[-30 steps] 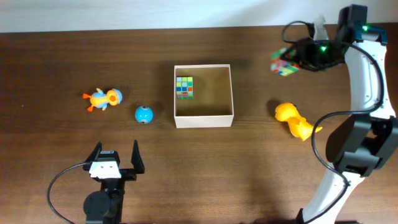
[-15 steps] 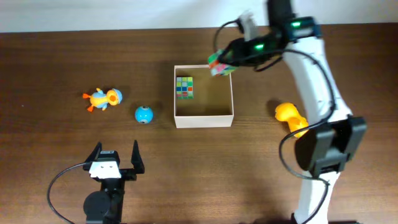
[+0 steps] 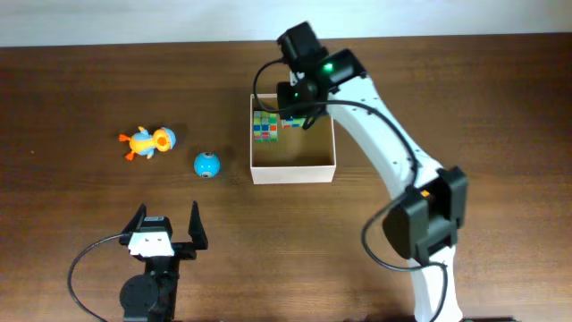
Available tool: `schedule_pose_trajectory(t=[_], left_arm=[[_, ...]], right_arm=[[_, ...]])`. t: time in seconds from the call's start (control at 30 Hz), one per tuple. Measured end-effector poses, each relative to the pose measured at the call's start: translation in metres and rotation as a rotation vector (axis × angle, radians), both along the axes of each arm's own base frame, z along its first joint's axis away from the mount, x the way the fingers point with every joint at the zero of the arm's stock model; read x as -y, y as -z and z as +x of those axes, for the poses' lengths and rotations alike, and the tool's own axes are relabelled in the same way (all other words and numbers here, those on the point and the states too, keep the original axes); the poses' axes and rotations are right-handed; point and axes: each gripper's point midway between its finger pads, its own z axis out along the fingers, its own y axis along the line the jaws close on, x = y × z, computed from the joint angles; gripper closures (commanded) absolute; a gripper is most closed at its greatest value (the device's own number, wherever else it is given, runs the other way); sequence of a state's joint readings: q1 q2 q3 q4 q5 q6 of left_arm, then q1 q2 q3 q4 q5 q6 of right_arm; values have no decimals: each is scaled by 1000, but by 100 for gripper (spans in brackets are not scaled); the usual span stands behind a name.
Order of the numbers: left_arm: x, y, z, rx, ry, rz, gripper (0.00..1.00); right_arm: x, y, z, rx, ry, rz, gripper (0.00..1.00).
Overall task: Pack container
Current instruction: 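Carry the cube into the box beside the first cube and release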
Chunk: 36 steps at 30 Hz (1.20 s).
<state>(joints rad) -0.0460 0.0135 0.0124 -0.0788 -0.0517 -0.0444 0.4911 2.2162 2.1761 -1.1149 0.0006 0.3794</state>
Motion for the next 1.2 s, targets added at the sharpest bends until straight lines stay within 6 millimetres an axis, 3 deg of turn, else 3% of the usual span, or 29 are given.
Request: schedule_pose_trajectory(t=[0.17, 0.3, 0.7, 0.83, 0.9, 1.1, 1.2], left_arm=[[0, 0, 0, 0, 0, 0, 1], [0, 0, 0, 0, 0, 0, 1], [0, 0, 0, 0, 0, 0, 1], [0, 0, 0, 0, 0, 0, 1], [0, 0, 0, 0, 0, 0, 1], [0, 0, 0, 0, 0, 0, 1], [0, 0, 0, 0, 0, 0, 1]], right_arm=[[7, 47, 6, -63, 61, -69, 57], [6, 66, 12, -70, 81, -81, 57], [-1, 61, 29, 0, 89, -49, 55], [-1, 61, 29, -1, 91, -49, 35], [-1, 61, 30, 4, 88, -50, 30], [-2, 61, 31, 10, 73, -55, 30], [0, 62, 28, 1, 62, -65, 35]])
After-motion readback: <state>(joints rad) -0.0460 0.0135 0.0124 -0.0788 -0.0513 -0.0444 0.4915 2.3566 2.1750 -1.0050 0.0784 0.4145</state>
